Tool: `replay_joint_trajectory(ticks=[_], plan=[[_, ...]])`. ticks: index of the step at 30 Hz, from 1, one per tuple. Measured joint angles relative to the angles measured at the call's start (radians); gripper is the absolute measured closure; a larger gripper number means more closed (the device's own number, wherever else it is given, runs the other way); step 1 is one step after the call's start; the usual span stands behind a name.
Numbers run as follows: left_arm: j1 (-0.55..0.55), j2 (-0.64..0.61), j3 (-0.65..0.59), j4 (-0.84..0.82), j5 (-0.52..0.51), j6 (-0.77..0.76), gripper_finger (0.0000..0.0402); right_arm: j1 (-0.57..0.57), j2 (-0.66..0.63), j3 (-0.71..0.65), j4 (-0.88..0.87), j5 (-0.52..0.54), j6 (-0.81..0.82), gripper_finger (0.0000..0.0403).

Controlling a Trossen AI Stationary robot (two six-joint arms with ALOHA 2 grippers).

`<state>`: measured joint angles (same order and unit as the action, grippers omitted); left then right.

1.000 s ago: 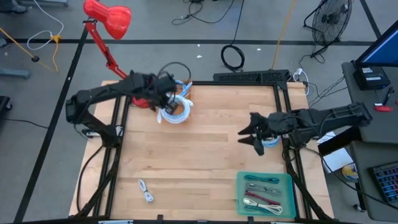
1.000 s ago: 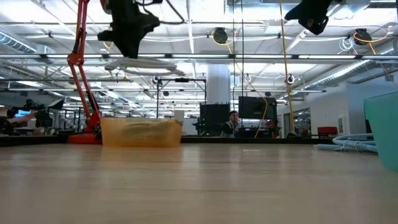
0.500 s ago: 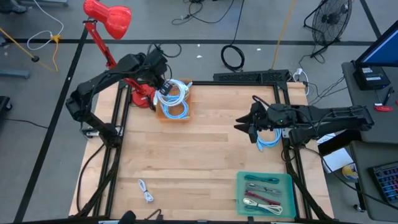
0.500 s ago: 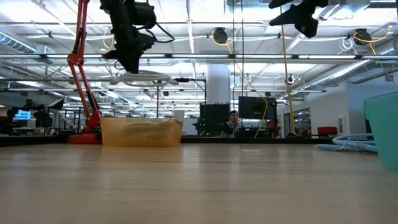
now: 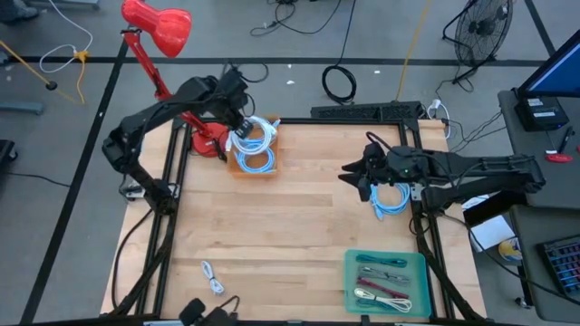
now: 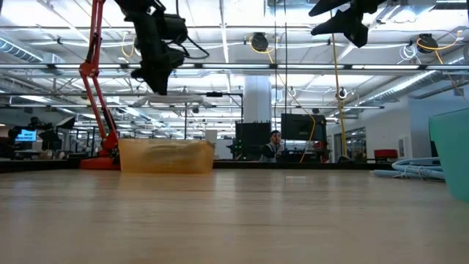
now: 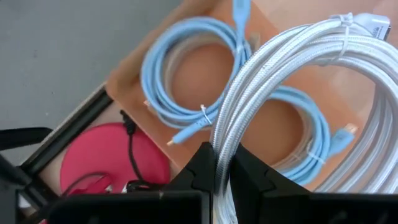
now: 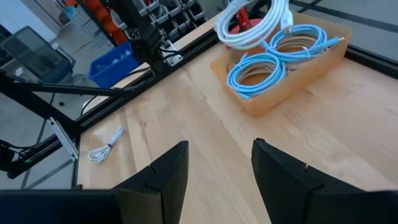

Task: Pick & Place USB Port
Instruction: Put the white wire cable into the orange bin

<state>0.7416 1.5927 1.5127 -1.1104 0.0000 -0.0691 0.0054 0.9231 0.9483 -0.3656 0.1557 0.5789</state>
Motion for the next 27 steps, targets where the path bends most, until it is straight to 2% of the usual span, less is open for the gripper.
replay_joint_trajectory(ticks=[8,14,18,19,22,23,27], plan=[[-0.042,0.137,-0.002,-0.021,0.013,0.114,0.0377,0.001,0.001,0.000,-0.005,-0.002,0.000,0.0234],[-0.021,0.160,-0.001,-0.035,0.260,0.369,0.0377,0.001,0.001,0.000,-0.006,-0.026,0.000,0.0234],[0.000,0.160,0.000,-0.112,0.376,0.451,0.0377,0.001,0.001,0.000,-0.006,-0.027,0.000,0.0234],[-0.002,0.159,0.000,-0.139,0.349,0.463,0.0377,0.001,0.001,0.000,-0.006,-0.027,0.000,0.0234],[-0.024,0.156,0.000,-0.192,0.127,0.428,0.0377,0.001,0.001,0.000,-0.006,-0.027,-0.003,0.0234],[-0.027,0.156,0.000,-0.192,0.102,0.421,0.0377,0.001,0.001,0.000,-0.006,-0.026,-0.008,0.0234],[-0.026,0.155,0.000,-0.148,0.118,0.398,0.0377,0.001,0.001,0.000,-0.005,-0.024,-0.014,0.0234]])
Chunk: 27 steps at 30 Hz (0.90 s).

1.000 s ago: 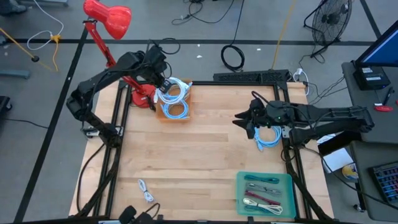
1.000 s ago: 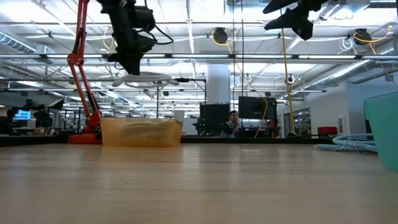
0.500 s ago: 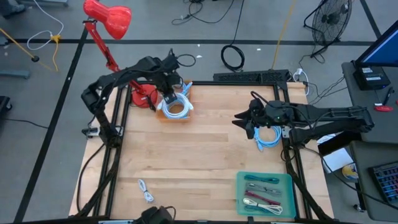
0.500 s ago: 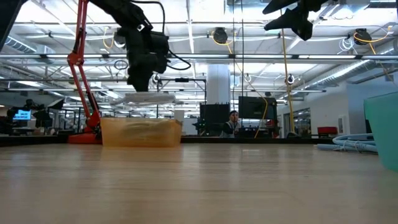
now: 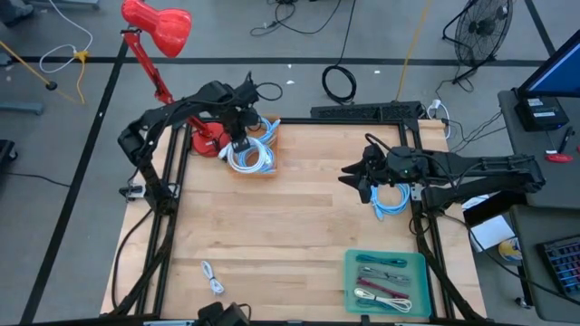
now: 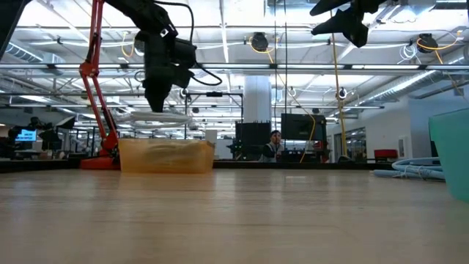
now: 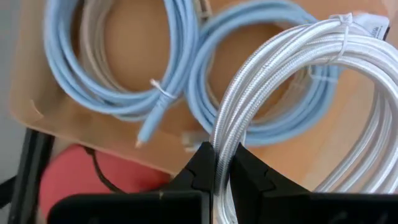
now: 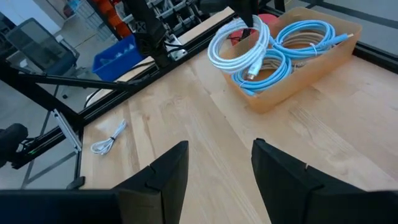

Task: Pick & Place USB Port
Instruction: Put the white wire cable into the orange bin

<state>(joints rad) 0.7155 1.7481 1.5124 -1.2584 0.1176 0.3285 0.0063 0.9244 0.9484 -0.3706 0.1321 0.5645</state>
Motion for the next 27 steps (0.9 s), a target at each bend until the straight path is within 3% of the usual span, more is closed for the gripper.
replay_joint_trajectory(ticks=[10,20,24,27], plan=[[0.033,0.000,0.000,0.137,0.061,-0.138,0.0377,0.000,0.000,0.000,0.000,0.004,0.000,0.0234],[0.015,0.000,0.000,0.124,0.097,-0.073,0.0377,0.000,0.000,0.000,0.000,0.002,0.011,0.0234],[-0.056,-0.010,0.000,0.096,0.176,-0.027,0.0377,-0.001,0.000,0.000,-0.007,-0.001,0.063,0.0234],[-0.173,-0.043,0.001,0.101,0.132,0.043,0.0377,-0.012,0.010,0.000,-0.007,-0.005,0.144,0.0234]])
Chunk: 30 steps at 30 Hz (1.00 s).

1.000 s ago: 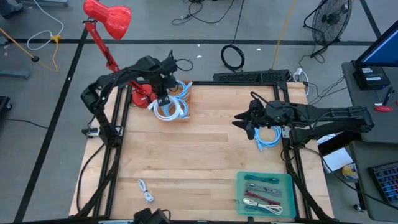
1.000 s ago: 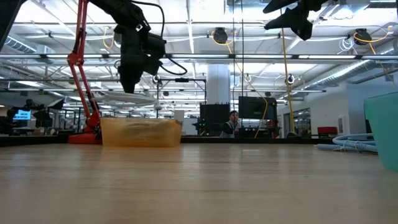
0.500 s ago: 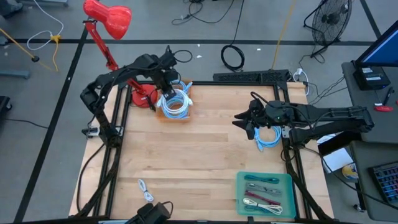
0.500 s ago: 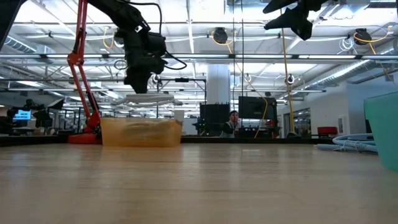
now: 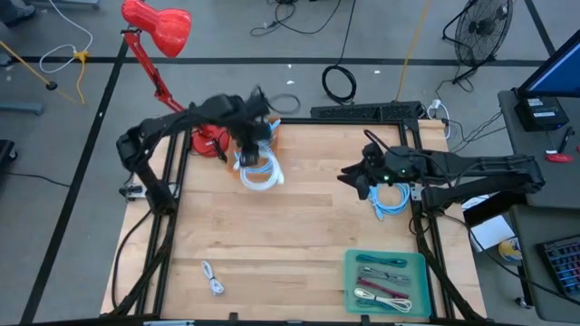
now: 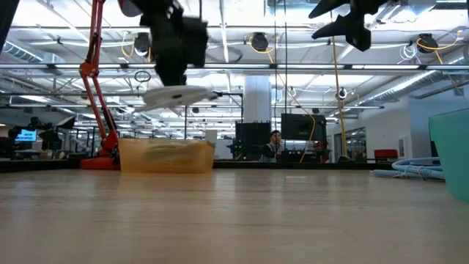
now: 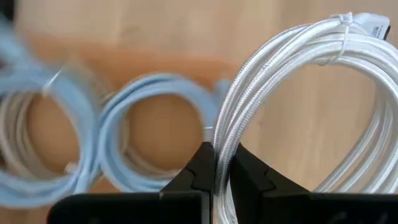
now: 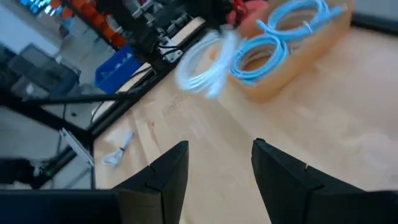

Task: Pick & Place USB Port
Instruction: Put the white wire cable into the orange bin

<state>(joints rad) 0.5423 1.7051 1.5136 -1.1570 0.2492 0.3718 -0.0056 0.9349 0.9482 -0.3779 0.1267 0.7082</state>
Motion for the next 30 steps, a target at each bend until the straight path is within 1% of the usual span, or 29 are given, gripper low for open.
replay_joint_trajectory(ticks=[2,4,6,9,10,12,13,16,19,21,23,27,30], plan=[[-0.090,-0.012,0.015,0.000,-0.094,0.053,0.0377,-0.018,0.017,0.000,0.003,-0.024,0.054,0.0234],[-0.177,-0.012,0.044,0.007,-0.216,0.090,0.0377,-0.046,0.044,0.000,0.015,-0.063,0.091,0.0234],[-0.253,-0.012,0.082,0.043,-0.355,0.118,0.0377,-0.077,0.086,0.000,0.037,-0.130,0.117,0.0234],[-0.346,-0.012,0.148,0.138,-0.503,0.157,0.0377,-0.117,0.170,0.000,0.163,-0.263,0.145,0.0234],[-0.369,-0.012,0.171,0.186,-0.532,0.158,0.0377,-0.124,0.201,0.000,0.225,-0.301,0.156,0.0234],[-0.397,-0.012,0.216,0.248,-0.533,0.162,0.0377,-0.132,0.257,0.000,0.347,-0.360,0.181,0.0234],[-0.405,-0.013,0.235,0.251,-0.532,0.162,0.0377,-0.135,0.279,0.000,0.393,-0.382,0.192,0.0234],[-0.414,-0.013,0.264,0.196,-0.546,0.152,0.0377,-0.153,0.323,0.000,0.469,-0.439,0.214,0.0234],[-0.414,-0.012,0.271,0.110,-0.540,0.117,0.0377,-0.165,0.338,0.000,0.514,-0.469,0.210,0.0234],[-0.414,-0.012,0.273,0.061,-0.519,0.113,0.0377,-0.166,0.339,0.000,0.551,-0.471,0.208,0.0234],[-0.425,-0.012,0.273,0.058,-0.505,0.112,0.0377,-0.167,0.339,0.000,0.567,-0.472,0.208,0.0234],[-0.453,-0.011,0.273,0.124,-0.503,0.120,0.0377,-0.180,0.339,0.000,0.561,-0.471,0.208,0.0234],[-0.463,-0.005,0.273,0.161,-0.474,0.113,0.0377,-0.192,0.339,0.000,0.561,-0.471,0.208,0.0234]])
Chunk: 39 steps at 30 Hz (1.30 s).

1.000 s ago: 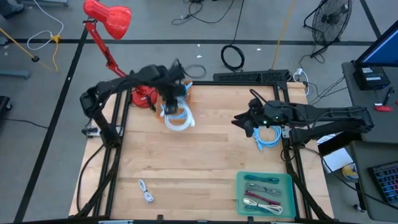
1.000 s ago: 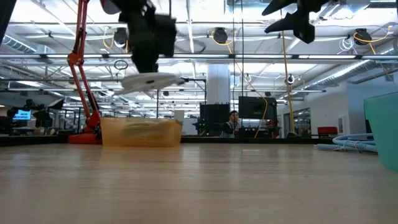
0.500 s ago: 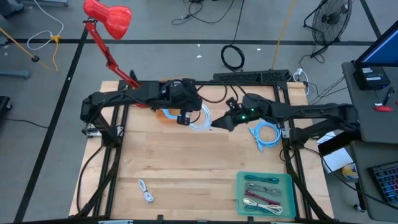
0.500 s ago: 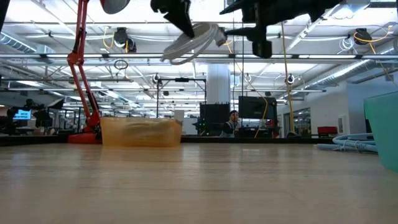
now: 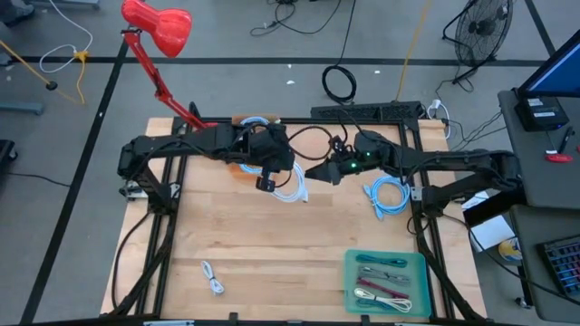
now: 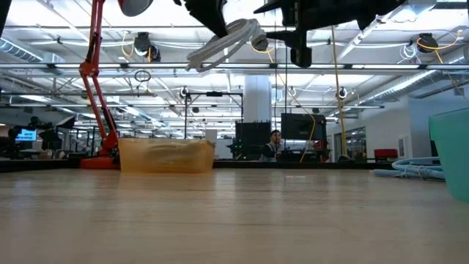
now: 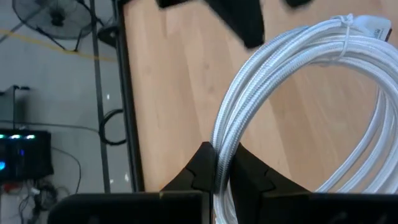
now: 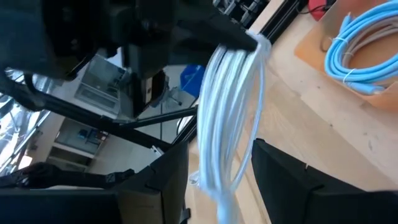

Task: Pick & Place USB Port
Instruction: Put the white wire cable into the orange bin

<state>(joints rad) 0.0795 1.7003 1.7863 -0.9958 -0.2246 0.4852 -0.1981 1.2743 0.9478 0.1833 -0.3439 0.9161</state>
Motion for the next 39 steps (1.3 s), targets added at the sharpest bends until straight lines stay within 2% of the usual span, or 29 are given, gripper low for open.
replay_joint_trajectory(ticks=[11,18,22,25,27,32,39], plan=[[-0.030,0.069,0.007,0.076,0.010,0.008,0.0378,-0.013,0.012,0.000,0.005,-0.001,0.008,0.0234],[-0.017,0.121,0.127,0.016,-0.022,0.032,0.0378,-0.015,0.026,0.000,0.034,-0.013,0.015,0.0234],[-0.013,0.150,0.182,0.051,-0.036,0.029,0.0378,-0.011,0.033,-0.001,0.026,-0.032,0.035,0.0235],[-0.012,0.146,0.190,0.063,-0.044,0.028,0.0378,-0.010,0.036,-0.001,0.035,-0.041,0.037,0.0252],[-0.014,0.146,0.193,0.075,-0.056,0.008,0.0378,-0.009,0.037,-0.001,0.033,-0.039,0.034,0.0279],[-0.016,0.139,0.192,0.034,-0.092,-0.175,0.0367,-0.004,0.031,-0.001,0.044,-0.028,-0.015,0.0381],[-0.027,0.065,0.192,-0.001,-0.215,-0.672,0.0285,-0.012,0.024,-0.001,0.108,0.008,-0.044,0.0391]])
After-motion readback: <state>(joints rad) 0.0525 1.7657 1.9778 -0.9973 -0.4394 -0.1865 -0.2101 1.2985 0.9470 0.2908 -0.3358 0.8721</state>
